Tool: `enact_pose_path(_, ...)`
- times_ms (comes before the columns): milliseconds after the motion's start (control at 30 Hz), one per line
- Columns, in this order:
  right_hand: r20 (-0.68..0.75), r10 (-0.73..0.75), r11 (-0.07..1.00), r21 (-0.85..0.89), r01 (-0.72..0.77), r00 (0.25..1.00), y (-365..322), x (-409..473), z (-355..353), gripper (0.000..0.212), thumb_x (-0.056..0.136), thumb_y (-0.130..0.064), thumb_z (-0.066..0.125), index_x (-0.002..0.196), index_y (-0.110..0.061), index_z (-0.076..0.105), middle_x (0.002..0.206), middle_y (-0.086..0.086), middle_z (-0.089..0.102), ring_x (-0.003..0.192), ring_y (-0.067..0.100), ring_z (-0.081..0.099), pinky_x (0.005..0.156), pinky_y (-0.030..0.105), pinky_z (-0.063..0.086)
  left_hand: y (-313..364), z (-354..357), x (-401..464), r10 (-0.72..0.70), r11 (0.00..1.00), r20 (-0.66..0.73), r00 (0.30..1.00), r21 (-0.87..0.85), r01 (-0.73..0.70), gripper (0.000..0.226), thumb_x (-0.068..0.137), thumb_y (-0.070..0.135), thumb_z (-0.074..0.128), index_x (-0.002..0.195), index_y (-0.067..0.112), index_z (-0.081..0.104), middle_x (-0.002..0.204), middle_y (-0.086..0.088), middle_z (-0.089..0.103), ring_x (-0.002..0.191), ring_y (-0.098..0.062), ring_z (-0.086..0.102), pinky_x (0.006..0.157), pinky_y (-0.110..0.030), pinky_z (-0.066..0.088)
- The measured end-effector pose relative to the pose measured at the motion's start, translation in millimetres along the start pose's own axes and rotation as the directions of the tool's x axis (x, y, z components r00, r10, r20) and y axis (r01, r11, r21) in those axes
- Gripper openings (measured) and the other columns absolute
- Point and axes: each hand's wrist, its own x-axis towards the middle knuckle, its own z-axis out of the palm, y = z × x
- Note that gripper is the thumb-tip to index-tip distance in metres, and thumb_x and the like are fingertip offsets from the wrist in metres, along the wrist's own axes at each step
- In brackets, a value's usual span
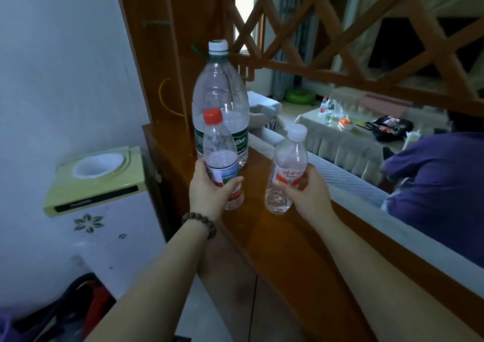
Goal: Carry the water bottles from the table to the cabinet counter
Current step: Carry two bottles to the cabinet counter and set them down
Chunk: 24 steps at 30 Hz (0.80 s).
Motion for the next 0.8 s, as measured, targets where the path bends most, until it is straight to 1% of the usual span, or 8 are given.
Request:
enact_pose_path(67, 0.010, 0.005, 0.999, -0.037, -0.004, 1.000, 4, 27, 8, 0.066, 0.073, -0.034, 0.079, 0.129, -0.021, 0.048, 0.124, -0.002, 0.061, 0.110, 0.014, 0.058, 0.088, 0.027, 0.047, -8, 11, 20, -0.004, 1.000, -0.007, 1.000, 0.010, 0.004, 0.075, 0.066, 0.027, 0.084, 0.128, 0.020, 0.043, 0.131, -0.001, 0.054, 0.121, -0.016, 0.051, 0.097, -0.035, 0.048)
enact_pose_path(167, 0.030, 0.017, 0.999, -0.033, -0.016, 0.999, 7, 61, 18, 0.067, 0.074, -0.035, 0.079, 0.130, -0.020, 0.047, 0.125, -0.001, 0.059, 0.108, 0.012, 0.055, 0.085, 0.024, 0.042, -25, 25, 46, 0.018, 0.997, -0.022, 1.000, 0.070, -0.016, 0.077, 0.061, 0.035, 0.085, 0.125, 0.024, 0.044, 0.125, 0.000, 0.053, 0.117, -0.015, 0.049, 0.097, -0.038, 0.048)
enact_pose_path(333, 0.056, 0.042, 0.999, 0.010, -0.042, 0.998, 9, 106, 33, 0.059, 0.074, -0.028, 0.079, 0.125, -0.019, 0.050, 0.111, -0.006, 0.059, 0.096, 0.007, 0.053, 0.065, 0.010, 0.037, -42, 45, 69, 0.012, 0.994, 0.022, 1.000, 0.107, -0.014, 0.077, 0.062, 0.029, 0.086, 0.127, 0.024, 0.045, 0.128, 0.002, 0.053, 0.119, -0.014, 0.050, 0.096, -0.032, 0.047)
enact_pose_path(433, 0.098, 0.038, 0.999, 0.002, -0.038, 0.994, 14, 129, 41, 0.057, 0.072, -0.029, 0.080, 0.122, -0.021, 0.053, 0.111, -0.005, 0.061, 0.098, 0.010, 0.056, 0.071, 0.016, 0.042, -49, 53, 74, -0.010, 0.996, 0.031, 0.999, 0.094, 0.007, 0.075, 0.063, 0.022, 0.086, 0.126, 0.026, 0.045, 0.124, 0.008, 0.054, 0.115, -0.009, 0.051, 0.091, -0.023, 0.046)
enact_pose_path(567, 0.180, 0.037, 0.999, -0.023, -0.033, 0.983, 20, 149, 46, 0.059, 0.071, -0.030, 0.081, 0.122, -0.021, 0.055, 0.110, -0.005, 0.064, 0.099, 0.011, 0.060, 0.080, 0.025, 0.050, -51, 61, 76, -0.065, 0.994, 0.013, 0.998, 0.090, 0.064, 0.076, 0.065, 0.018, 0.085, 0.128, 0.016, 0.042, 0.121, 0.007, 0.053, 0.105, -0.003, 0.047, 0.087, -0.018, 0.041)
enact_pose_path(633, 0.213, 0.041, 0.999, -0.033, -0.034, 0.976, 19, 154, 48, 0.058, 0.072, -0.029, 0.081, 0.122, -0.019, 0.055, 0.105, -0.009, 0.063, 0.094, 0.007, 0.060, 0.073, 0.016, 0.049, -52, 64, 77, -0.090, 0.992, 0.009, 0.996, 0.090, 0.088, 0.073, 0.065, 0.019, 0.086, 0.124, 0.016, 0.043, 0.114, 0.009, 0.052, 0.102, -0.001, 0.047, 0.082, -0.013, 0.041)
enact_pose_path(700, 0.244, 0.041, 0.999, -0.031, -0.035, 0.969, 20, 157, 51, 0.052, 0.074, -0.023, 0.080, 0.119, -0.020, 0.054, 0.099, -0.016, 0.060, 0.086, -0.004, 0.056, 0.061, 0.004, 0.044, -53, 67, 79, -0.097, 0.990, 0.009, 0.995, 0.100, 0.096, 0.068, 0.065, 0.019, 0.085, 0.118, 0.018, 0.043, 0.108, 0.012, 0.049, 0.098, 0.000, 0.048, 0.074, -0.005, 0.037)
enact_pose_path(800, 0.276, 0.044, 0.999, -0.039, -0.035, 0.960, 26, 159, 55, 0.055, 0.075, -0.022, 0.079, 0.123, -0.017, 0.054, 0.104, -0.012, 0.060, 0.084, -0.009, 0.053, 0.057, 0.001, 0.042, -55, 70, 80, -0.096, 0.988, 0.003, 0.995, 0.121, 0.095, 0.069, 0.064, 0.022, 0.086, 0.118, 0.019, 0.043, 0.112, 0.009, 0.052, 0.099, -0.001, 0.049, 0.075, -0.008, 0.038)
